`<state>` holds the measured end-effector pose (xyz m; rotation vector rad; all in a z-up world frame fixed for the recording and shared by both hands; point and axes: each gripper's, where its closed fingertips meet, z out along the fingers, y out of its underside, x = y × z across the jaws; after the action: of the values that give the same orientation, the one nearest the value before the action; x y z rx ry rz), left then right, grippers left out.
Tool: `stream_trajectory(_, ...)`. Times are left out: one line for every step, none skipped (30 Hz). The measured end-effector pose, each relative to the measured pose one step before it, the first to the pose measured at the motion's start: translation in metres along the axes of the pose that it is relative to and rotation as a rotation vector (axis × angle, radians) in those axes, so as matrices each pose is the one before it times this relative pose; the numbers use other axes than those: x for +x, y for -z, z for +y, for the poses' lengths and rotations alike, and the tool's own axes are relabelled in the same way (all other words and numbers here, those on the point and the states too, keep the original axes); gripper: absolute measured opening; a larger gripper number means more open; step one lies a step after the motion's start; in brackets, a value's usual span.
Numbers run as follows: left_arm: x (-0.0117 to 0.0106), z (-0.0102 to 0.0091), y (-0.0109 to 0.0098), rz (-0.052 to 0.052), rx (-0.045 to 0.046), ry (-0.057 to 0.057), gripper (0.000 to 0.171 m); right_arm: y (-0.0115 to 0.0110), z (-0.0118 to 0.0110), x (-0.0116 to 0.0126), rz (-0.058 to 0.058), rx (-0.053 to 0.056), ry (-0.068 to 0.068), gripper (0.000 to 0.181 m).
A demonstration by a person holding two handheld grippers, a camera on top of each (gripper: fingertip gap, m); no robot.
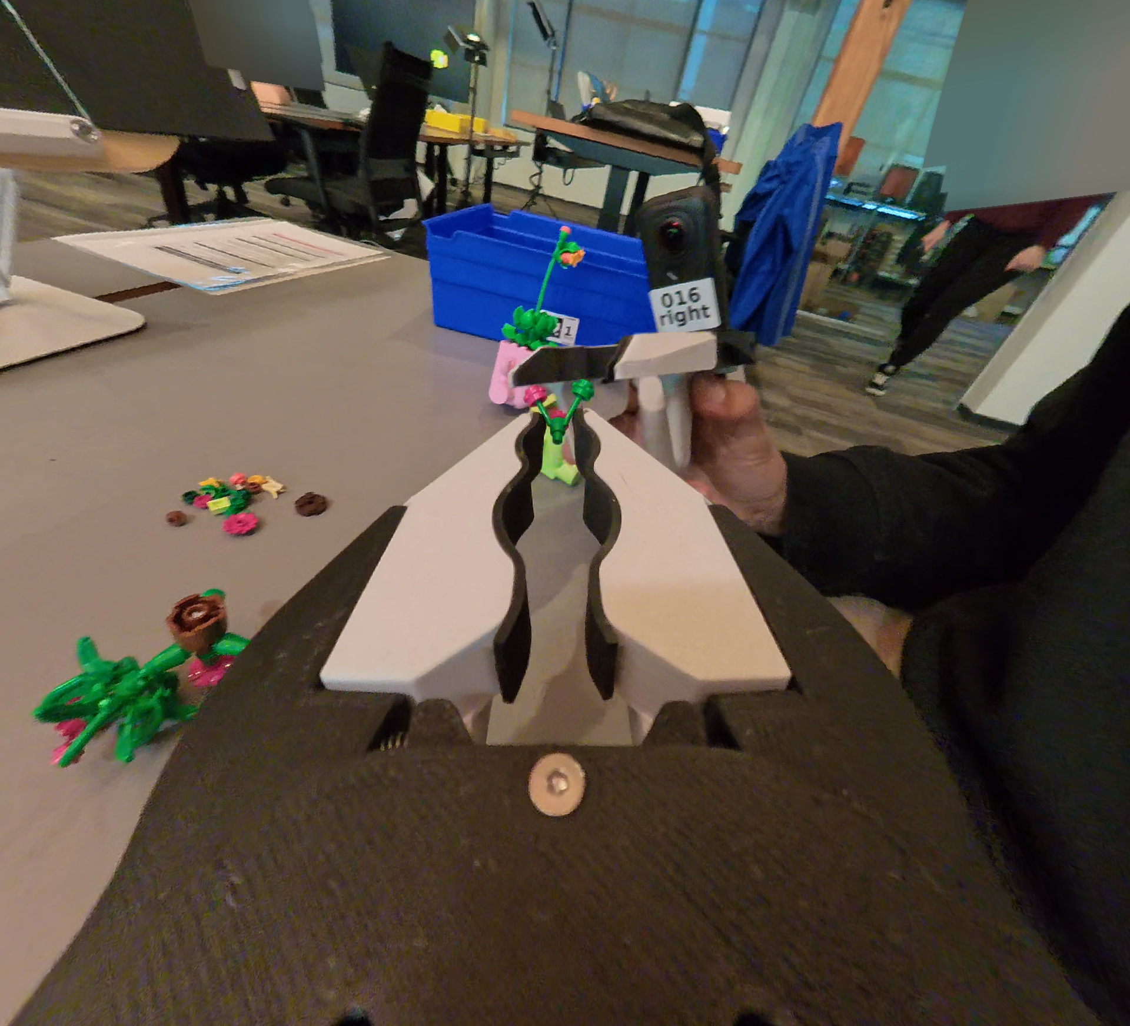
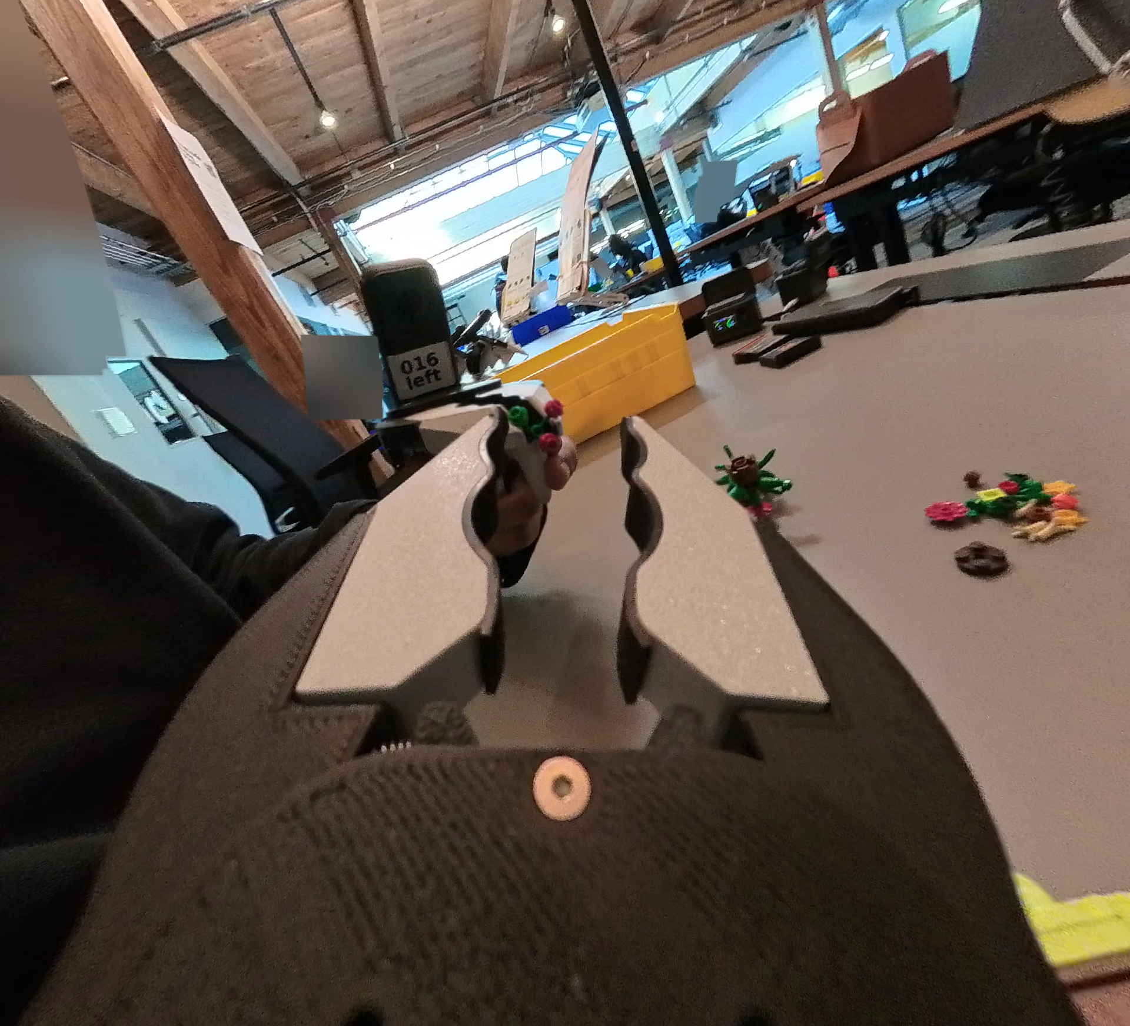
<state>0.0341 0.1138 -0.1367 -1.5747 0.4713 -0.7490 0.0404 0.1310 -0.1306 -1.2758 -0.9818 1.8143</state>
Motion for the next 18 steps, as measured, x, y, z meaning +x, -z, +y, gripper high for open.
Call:
stream_trajectory(-0.00181, 0.00107, -0.00036, -0.0209, -0.00587, -0.0224, 0.005, 0.00115, -0.00244, -0.00037, 0.0077, 0.0112, 0.0200, 0.035)
stream_trajectory(-0.00145, 0.00151, -0.00081, -0.0216, -0.01099, -0.0283, 0.005, 0.00039, -0.00104, -0.00104, 0.0060, 0.0034, 0.0246, 0.033)
stream_trajectory(-0.00151, 0.00194, -0.00097, -0.0254, -0.01294, -0.0339, 0.005, -0.00024, 0.00021, -0.00136, 0.0050, -0.0045, 0.0264, 0.031)
stream_trajectory(-0.00093, 0.00169, -0.00096, -0.0234, -0.01210, -0.0372, 0.005, -0.00098, 0.00153, -0.00156, 0.0051, -0.0115, 0.0279, 0.028)
stream_trajectory(-0.00019, 0.00174, -0.00104, -0.0191, -0.01105, -0.0346, 0.005, -0.00138, 0.00277, -0.00094, 0.0079, -0.0182, 0.0277, 0.026)
stream_trajectory(0.00007, 0.00224, -0.00117, -0.0141, -0.01408, -0.0277, 0.005, -0.00170, 0.00349, -0.00040, 0.0090, -0.0221, 0.0238, 0.025)
stream_trajectory(0.00039, 0.00269, -0.00141, -0.0088, -0.01551, -0.0199, 0.005, -0.00179, 0.00366, -0.00052, 0.0052, -0.0217, 0.0176, 0.023)
stream_trajectory(0.00052, 0.00196, -0.00126, -0.0057, -0.00955, -0.0113, 0.005, -0.00167, 0.00244, -0.00118, 0.0011, -0.0157, 0.0122, 0.022)
stream_trajectory(0.00062, 0.00117, -0.00091, -0.0023, -0.00401, -0.0053, 0.005, -0.00085, 0.00116, -0.00078, 0.0025, -0.0077, 0.0102, 0.018)
stream_trajectory(0.00066, 0.00049, -0.00060, -0.0001, -0.00152, -0.0031, 0.005, -0.00020, 0.00042, 0.00007, 0.0070, -0.0028, 0.0084, 0.013)
stream_trajectory(-0.00020, -0.00021, -0.00022, -0.0045, 0.00120, -0.0014, 0.005, 0.00002, 0.00021, 0.00024, 0.0059, -0.0017, 0.0067, 0.010)
stream_trajectory(-0.00047, -0.00074, 0.00016, -0.0040, 0.00267, 0.0001, 0.005, -0.00008, 0.00030, -0.00018, 0.0016, -0.0022, 0.0042, 0.010)
stream_trajectory(-0.00007, -0.00095, 0.00029, -0.0005, 0.00293, 0.0012, 0.005, -0.00036, 0.00045, -0.00013, 0.0004, -0.0029, 0.0017, 0.010)
stream_trajectory(-0.00022, -0.00109, 0.00051, -0.0002, 0.00353, 0.0010, 0.005, -0.00044, 0.00054, -0.00007, 0.0013, -0.0033, 0.0021, 0.011)
stream_trajectory(-0.00046, -0.00104, 0.00045, -0.0029, 0.00372, -0.0001, 0.005, -0.00050, 0.00046, -0.00008, 0.0020, -0.0031, 0.0035, 0.012)
stream_trajectory(-0.00055, -0.00068, 0.00045, -0.0036, 0.00250, -0.0012, 0.005, -0.00043, 0.00044, -0.00031, 0.0016, -0.0033, 0.0043, 0.012)
stream_trajectory(0.00000, -0.00033, 0.00026, -0.0008, 0.00117, -0.0016, 0.005, -0.00042, 0.00058, -0.00037, 0.0014, -0.0036, 0.0049, 0.009)
stream_trajectory(0.00017, -0.00015, 0.00009, 0.0006, 0.00039, -0.0015, 0.005, -0.00030, 0.00037, 0.00016, 0.0052, -0.0027, 0.0071, 0.005)
